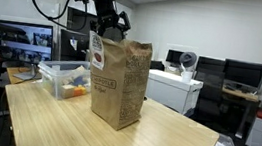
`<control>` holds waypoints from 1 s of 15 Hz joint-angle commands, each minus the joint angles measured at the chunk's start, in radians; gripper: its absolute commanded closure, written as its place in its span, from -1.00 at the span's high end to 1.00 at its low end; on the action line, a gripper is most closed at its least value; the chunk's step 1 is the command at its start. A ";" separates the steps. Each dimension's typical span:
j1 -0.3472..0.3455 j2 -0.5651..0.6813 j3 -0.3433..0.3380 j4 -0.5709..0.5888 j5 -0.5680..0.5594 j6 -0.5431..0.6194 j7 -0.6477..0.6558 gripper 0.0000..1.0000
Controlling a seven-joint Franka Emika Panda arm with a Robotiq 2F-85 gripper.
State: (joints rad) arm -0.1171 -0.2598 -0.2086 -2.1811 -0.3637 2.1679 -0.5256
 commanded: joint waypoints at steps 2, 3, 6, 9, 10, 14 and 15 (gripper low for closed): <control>0.008 -0.086 -0.005 -0.040 0.046 0.041 -0.036 1.00; 0.011 -0.095 -0.003 -0.040 0.043 0.050 -0.033 1.00; 0.025 -0.123 0.004 -0.052 0.035 0.100 -0.030 1.00; 0.061 -0.155 -0.002 -0.100 0.046 0.203 -0.082 1.00; 0.072 -0.164 -0.007 -0.118 0.051 0.240 -0.107 1.00; 0.132 -0.207 -0.059 -0.239 0.106 0.455 -0.293 1.00; 0.150 -0.214 -0.073 -0.262 0.119 0.489 -0.347 1.00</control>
State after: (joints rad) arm -0.0045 -0.4184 -0.2407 -2.3520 -0.2903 2.5546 -0.7274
